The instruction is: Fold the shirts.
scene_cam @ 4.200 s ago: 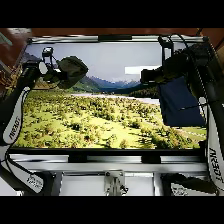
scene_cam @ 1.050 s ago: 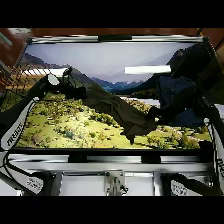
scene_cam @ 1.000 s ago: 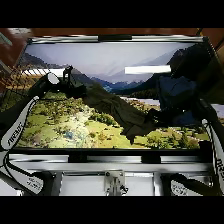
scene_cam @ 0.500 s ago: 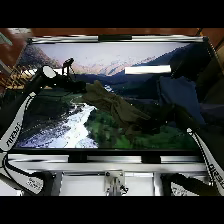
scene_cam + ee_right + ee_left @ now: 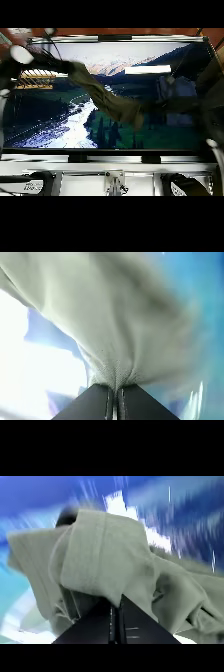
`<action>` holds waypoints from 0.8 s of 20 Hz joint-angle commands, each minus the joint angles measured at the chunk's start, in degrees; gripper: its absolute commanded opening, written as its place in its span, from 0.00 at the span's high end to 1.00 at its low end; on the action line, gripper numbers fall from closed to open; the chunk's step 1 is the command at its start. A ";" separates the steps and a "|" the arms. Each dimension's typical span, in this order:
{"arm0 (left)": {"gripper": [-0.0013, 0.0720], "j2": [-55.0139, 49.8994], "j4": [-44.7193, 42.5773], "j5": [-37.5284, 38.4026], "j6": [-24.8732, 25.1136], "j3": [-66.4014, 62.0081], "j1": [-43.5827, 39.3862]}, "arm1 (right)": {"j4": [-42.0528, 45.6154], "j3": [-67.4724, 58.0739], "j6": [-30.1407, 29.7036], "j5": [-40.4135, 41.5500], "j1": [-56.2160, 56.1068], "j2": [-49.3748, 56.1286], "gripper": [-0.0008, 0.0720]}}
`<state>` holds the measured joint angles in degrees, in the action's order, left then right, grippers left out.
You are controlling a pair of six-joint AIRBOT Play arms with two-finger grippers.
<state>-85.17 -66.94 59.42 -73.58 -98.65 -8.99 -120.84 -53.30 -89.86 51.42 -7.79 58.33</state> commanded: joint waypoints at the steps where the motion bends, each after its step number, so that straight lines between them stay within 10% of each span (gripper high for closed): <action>1: 0.94 11.37 -8.72 -0.50 1.11 -7.85 0.04 | 4.04 -13.29 -4.24 -6.58 5.95 -14.29 0.91; 10: 0.94 36.70 -14.27 0.85 -8.17 -11.80 0.04 | -0.87 -31.28 -3.08 -10.21 10.99 -25.46 0.91; 16: 0.94 37.38 -14.34 21.97 -9.51 -4.70 0.04 | 0.04 -31.26 -3.17 -7.58 10.99 -22.84 0.91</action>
<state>-48.71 -80.77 71.18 -81.32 -107.57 -8.99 -121.21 -84.05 -93.10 41.52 3.14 34.30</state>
